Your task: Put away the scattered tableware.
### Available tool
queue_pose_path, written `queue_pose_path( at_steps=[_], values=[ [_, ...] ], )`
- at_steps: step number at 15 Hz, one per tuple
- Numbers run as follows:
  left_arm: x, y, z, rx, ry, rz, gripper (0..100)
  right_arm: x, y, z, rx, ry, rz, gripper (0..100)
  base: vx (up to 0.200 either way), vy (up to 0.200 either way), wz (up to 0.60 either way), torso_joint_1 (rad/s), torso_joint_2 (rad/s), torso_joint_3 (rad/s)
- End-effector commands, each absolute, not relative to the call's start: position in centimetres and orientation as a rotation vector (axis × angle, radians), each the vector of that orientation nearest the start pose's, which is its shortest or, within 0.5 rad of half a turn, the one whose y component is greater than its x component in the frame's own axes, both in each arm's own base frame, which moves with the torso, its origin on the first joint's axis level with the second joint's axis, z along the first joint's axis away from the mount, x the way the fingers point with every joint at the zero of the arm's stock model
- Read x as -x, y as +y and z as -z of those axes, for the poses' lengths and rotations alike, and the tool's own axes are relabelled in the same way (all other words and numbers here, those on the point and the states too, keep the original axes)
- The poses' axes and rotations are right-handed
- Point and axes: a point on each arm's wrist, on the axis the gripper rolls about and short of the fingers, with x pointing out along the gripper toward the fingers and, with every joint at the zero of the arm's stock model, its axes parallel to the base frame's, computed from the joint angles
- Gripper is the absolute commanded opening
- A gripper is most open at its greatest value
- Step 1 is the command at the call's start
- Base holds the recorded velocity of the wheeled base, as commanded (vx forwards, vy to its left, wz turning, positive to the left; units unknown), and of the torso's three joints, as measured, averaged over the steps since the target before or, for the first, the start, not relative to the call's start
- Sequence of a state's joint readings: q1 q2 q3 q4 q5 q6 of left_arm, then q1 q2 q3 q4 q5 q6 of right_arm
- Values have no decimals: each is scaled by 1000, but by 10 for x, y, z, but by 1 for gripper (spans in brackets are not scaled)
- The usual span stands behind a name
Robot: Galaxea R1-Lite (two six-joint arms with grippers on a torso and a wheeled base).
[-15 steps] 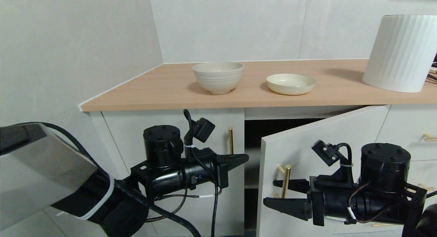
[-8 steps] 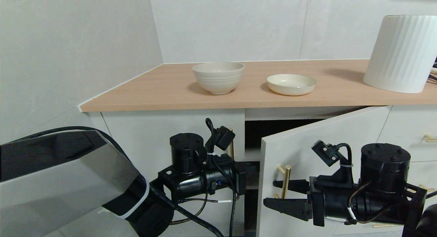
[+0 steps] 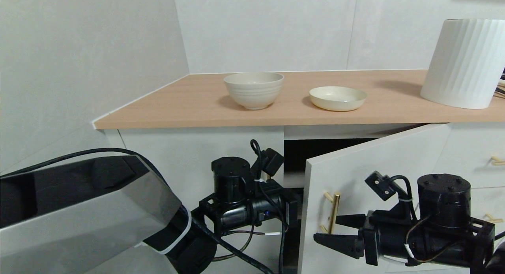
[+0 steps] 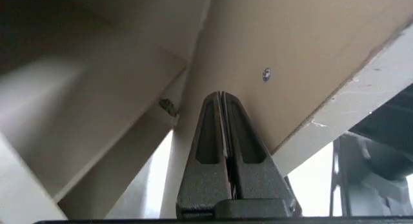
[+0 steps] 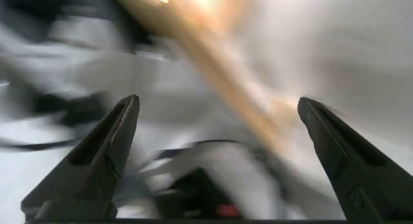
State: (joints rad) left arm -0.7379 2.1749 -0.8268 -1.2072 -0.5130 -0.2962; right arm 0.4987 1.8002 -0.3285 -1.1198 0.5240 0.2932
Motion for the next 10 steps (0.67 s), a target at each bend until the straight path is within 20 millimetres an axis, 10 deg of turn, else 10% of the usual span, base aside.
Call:
queue_pose_path(
  at_steps=[1, 10],
  values=[
    [-272, -268, -81, 240, 333, 1239, 0, -219, 120, -89, -239, 482, -867, 100, 0, 0, 0, 0, 0, 0],
    [-270, -267, -81, 239, 336, 1228, 0, -150, 78, -163, -188, 439, -836, 100, 0, 0, 0, 0, 0, 0]
  ],
)
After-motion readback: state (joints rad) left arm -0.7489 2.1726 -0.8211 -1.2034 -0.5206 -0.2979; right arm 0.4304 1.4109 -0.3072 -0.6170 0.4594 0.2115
